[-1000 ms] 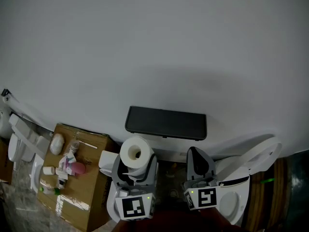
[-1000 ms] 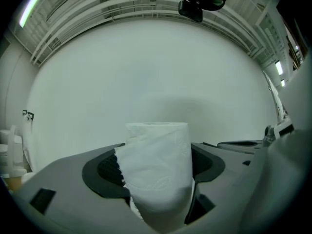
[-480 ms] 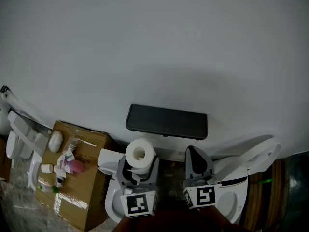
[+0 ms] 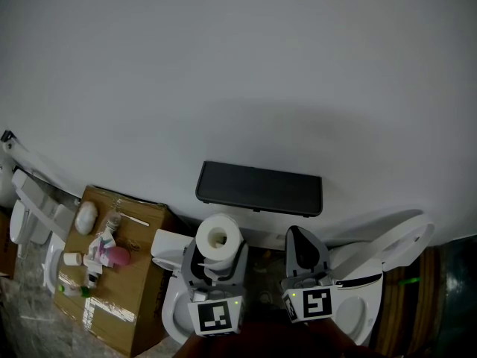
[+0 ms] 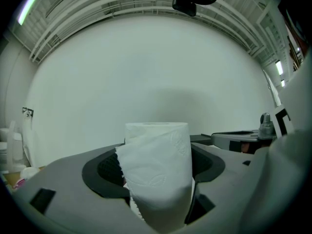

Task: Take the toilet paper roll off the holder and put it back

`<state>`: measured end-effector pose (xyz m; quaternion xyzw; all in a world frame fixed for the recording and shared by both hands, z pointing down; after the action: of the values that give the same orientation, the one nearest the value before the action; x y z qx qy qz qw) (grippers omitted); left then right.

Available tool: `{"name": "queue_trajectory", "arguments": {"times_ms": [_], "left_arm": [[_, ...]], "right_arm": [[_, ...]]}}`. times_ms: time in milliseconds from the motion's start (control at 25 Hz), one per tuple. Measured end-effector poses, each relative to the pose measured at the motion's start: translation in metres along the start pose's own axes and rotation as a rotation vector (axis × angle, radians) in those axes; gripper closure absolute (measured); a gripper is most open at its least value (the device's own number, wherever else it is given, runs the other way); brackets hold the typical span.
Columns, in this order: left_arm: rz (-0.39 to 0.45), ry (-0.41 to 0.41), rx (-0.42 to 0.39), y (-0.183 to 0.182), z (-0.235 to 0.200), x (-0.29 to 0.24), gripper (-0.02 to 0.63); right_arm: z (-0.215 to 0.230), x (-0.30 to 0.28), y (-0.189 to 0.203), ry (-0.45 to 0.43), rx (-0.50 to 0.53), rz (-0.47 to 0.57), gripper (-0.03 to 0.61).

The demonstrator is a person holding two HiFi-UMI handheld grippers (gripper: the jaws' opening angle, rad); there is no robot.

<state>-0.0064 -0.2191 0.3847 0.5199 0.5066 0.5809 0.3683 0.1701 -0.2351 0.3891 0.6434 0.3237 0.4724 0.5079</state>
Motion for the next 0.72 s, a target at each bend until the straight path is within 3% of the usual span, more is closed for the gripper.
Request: {"name": "queue_trajectory", "arguments": {"times_ms": [400, 720], "left_arm": [[-0.02, -0.014, 0.016, 0.005, -0.005, 0.002, 0.213], [0.033, -0.014, 0.028, -0.022, -0.005, -0.008, 0.213]], "right_arm": [[-0.002, -0.002, 0.002, -0.003, -0.001, -0.005, 0.563], [-0.002, -0.001, 0.003, 0.003, -0.008, -0.006, 0.563]]}}
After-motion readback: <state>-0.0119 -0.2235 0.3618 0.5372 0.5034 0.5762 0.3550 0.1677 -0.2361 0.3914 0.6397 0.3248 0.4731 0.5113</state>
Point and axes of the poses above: the fingertips, and each gripper's own axes: x backward along the fingers, z to its right, y out of its underside, the point moved 7 cm from there along x, backward along the fingers, and after that the axes turned 14 degrees about z, right-handed, at the moved point
